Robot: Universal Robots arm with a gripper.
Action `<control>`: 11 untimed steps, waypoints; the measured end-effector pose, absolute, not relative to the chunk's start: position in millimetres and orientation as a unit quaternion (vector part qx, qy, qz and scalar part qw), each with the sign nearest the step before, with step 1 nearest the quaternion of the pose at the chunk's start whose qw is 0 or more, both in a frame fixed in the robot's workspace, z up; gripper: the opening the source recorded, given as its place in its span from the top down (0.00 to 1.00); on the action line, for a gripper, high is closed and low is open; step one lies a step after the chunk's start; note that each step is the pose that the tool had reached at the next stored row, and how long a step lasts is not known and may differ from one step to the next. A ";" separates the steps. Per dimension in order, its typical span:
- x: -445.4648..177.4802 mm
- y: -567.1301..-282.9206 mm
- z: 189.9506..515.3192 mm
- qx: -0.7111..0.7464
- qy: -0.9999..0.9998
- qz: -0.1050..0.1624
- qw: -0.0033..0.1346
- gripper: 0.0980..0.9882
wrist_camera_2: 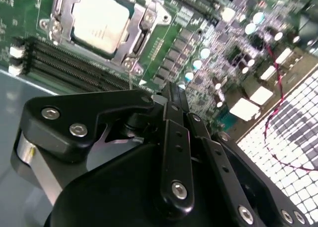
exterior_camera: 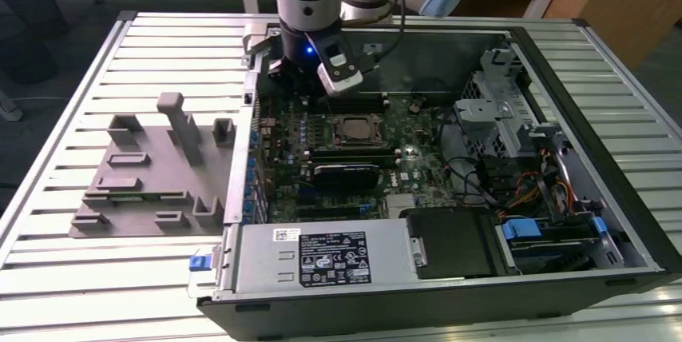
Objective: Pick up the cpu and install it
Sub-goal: 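Install the first cpu locking lever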
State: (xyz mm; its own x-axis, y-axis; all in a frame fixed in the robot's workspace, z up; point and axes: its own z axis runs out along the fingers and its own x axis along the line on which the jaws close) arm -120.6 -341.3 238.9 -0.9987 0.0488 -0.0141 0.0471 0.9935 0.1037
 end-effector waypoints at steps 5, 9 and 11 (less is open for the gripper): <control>-120.7 -341.3 245.2 0.024 0.998 0.061 0.009 0.99; -120.6 -341.3 245.8 0.024 0.996 0.085 0.009 0.99; -120.7 -341.3 246.4 0.024 0.995 0.096 0.009 0.99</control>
State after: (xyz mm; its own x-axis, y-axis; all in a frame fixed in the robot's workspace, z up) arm -120.7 -341.3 246.4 -0.9987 0.0501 -0.0128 0.0467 0.9803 0.1920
